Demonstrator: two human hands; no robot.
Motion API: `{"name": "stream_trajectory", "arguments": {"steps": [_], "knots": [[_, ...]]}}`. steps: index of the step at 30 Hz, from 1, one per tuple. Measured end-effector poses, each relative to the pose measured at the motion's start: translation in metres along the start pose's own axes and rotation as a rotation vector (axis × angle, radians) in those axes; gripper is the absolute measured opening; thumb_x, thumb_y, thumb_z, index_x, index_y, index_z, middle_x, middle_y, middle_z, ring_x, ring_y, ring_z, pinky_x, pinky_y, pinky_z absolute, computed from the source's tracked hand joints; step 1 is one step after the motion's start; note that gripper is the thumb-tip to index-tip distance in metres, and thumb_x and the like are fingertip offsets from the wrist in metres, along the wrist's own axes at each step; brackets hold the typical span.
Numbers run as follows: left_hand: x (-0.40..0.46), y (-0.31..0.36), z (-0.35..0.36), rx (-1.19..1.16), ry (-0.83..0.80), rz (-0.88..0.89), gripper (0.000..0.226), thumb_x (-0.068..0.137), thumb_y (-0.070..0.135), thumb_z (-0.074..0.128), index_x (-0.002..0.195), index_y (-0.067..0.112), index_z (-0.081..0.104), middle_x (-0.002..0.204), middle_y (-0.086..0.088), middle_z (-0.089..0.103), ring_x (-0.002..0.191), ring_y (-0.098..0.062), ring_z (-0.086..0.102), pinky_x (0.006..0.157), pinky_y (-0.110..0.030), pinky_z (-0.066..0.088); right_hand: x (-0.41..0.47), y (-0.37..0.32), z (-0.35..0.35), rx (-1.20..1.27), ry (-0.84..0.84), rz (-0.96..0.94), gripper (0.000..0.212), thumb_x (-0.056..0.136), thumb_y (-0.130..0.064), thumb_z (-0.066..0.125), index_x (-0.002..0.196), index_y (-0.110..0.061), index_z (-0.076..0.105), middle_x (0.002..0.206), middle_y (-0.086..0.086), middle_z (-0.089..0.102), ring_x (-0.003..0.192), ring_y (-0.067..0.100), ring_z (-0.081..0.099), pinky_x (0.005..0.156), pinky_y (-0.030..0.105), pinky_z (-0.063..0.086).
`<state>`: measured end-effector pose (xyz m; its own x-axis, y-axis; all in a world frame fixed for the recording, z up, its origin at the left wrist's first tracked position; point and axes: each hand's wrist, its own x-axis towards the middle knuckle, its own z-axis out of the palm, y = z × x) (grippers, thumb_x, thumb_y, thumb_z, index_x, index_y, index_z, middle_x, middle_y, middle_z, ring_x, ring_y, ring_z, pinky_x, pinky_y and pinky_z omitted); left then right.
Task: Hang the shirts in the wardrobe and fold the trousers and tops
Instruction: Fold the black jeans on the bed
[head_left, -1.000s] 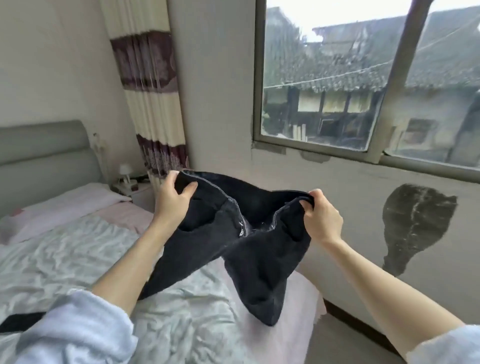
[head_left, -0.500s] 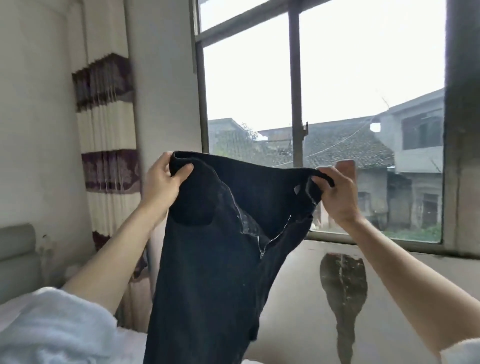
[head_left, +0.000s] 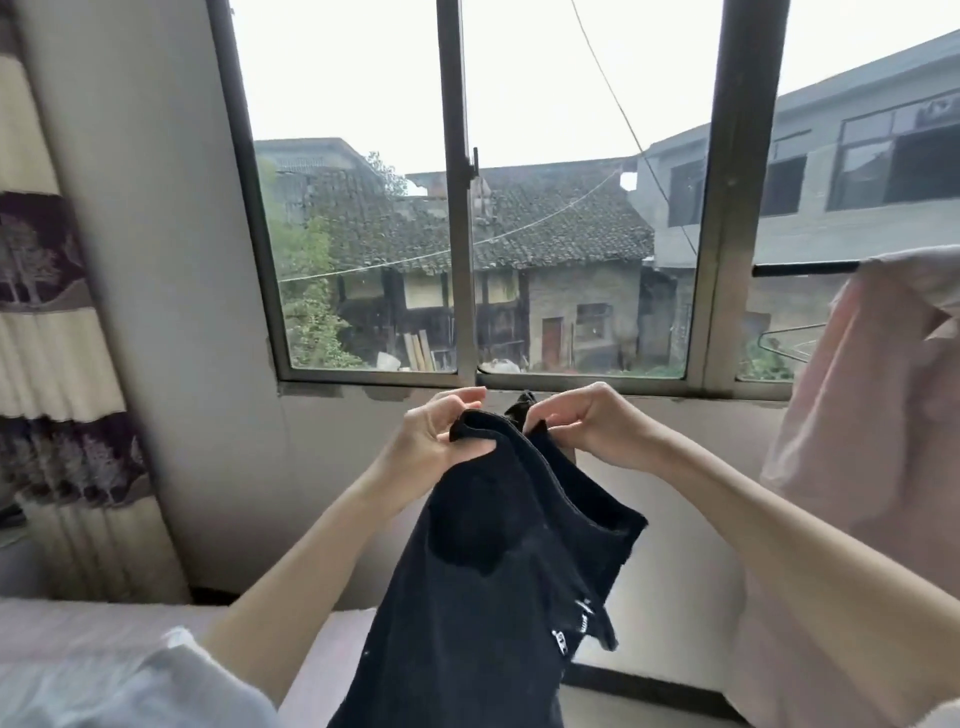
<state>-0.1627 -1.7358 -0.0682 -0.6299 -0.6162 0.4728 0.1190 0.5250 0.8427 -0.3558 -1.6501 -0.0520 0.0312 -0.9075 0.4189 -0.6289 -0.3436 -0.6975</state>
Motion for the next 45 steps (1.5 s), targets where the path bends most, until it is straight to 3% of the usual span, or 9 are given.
{"name": "stream_trajectory", "arguments": {"steps": [3,8,14,18,22,26,30,34,45], "knots": [[0.006,-0.01,0.024,-0.065,-0.16,-0.071,0.021,0.082,-0.004,0.064,0.074,0.015,0.056,0.122,0.012,0.055,0.104,0.005,0.056,0.082,-0.015,0.048,-0.022,0.005,-0.008,0.029,-0.048,0.029,0.031,0.08,0.009,0.064,0.081,-0.021,0.071,0.075,-0.006,0.072,0.069,0.006,0.066,0.068,0.019,0.053],[0.016,-0.007,0.054,-0.078,-0.331,-0.118,0.024,0.084,-0.003,0.062,0.074,0.011,0.046,0.078,-0.005,0.057,0.077,-0.016,0.055,0.076,-0.029,0.046,-0.052,0.012,-0.027,0.037,-0.057,0.082,0.031,0.082,0.009,0.062,0.083,-0.021,0.07,0.079,0.003,0.072,0.073,0.012,0.068,0.075,0.023,0.055],[0.044,0.014,0.108,0.059,-0.048,0.041,0.03,0.079,0.001,0.07,0.066,0.013,0.045,0.067,0.003,0.052,0.062,-0.007,0.051,0.064,-0.024,0.044,-0.101,0.022,-0.076,0.003,0.145,0.183,0.019,0.092,-0.023,0.056,0.108,-0.032,0.057,0.079,-0.008,0.067,0.077,0.004,0.062,0.076,0.014,0.049],[0.074,0.047,0.142,0.073,0.115,0.113,0.029,0.077,0.01,0.074,0.064,0.021,0.05,0.084,-0.011,0.06,0.083,-0.034,0.06,0.077,-0.046,0.051,-0.119,0.016,-0.12,-0.117,0.179,0.32,0.058,0.072,-0.058,0.056,0.127,-0.051,0.038,0.118,-0.019,0.052,0.112,0.001,0.051,0.093,0.018,0.036],[0.099,0.092,0.161,-0.067,0.211,0.172,0.034,0.075,0.01,0.076,0.06,0.026,0.049,0.069,0.006,0.056,0.067,-0.014,0.056,0.063,-0.032,0.048,-0.125,0.004,-0.161,-0.265,0.363,0.295,0.072,0.075,-0.035,0.073,0.135,-0.044,0.033,0.115,-0.01,0.053,0.09,0.0,0.061,0.08,0.017,0.047],[0.109,0.121,0.161,-0.228,0.228,0.238,0.032,0.073,0.004,0.076,0.063,0.023,0.052,0.064,0.015,0.057,0.055,0.004,0.055,0.053,-0.018,0.048,-0.121,0.007,-0.185,0.218,0.56,0.187,0.055,0.081,-0.011,0.068,0.126,-0.027,0.041,0.102,-0.004,0.063,0.082,0.004,0.067,0.063,0.017,0.052],[0.102,0.117,0.146,-0.254,0.25,0.206,0.039,0.072,0.004,0.076,0.081,0.032,0.05,0.088,0.001,0.061,0.078,-0.016,0.062,0.068,-0.037,0.056,-0.101,0.022,-0.178,0.406,0.579,0.192,0.046,0.079,-0.011,0.068,0.123,-0.014,0.055,0.101,0.001,0.07,0.086,0.02,0.068,0.081,0.042,0.051],[0.087,0.099,0.105,-0.254,0.267,0.043,0.046,0.07,0.004,0.078,0.102,0.027,0.054,0.099,-0.006,0.065,0.091,-0.021,0.065,0.08,-0.036,0.054,-0.07,0.016,-0.156,0.294,0.698,0.074,0.025,0.08,-0.008,0.068,0.103,-0.019,0.067,0.08,-0.011,0.072,0.073,0.003,0.067,0.063,0.018,0.053],[-0.038,0.078,-0.018,-0.114,0.366,-0.233,0.026,0.07,-0.014,0.066,0.085,0.008,0.07,0.077,-0.001,0.073,0.071,-0.011,0.068,0.063,-0.017,0.053,0.022,-0.009,-0.021,0.458,0.209,-0.019,0.017,0.082,-0.007,0.067,0.09,-0.021,0.071,0.077,-0.006,0.073,0.073,0.009,0.067,0.066,0.018,0.054]]}}
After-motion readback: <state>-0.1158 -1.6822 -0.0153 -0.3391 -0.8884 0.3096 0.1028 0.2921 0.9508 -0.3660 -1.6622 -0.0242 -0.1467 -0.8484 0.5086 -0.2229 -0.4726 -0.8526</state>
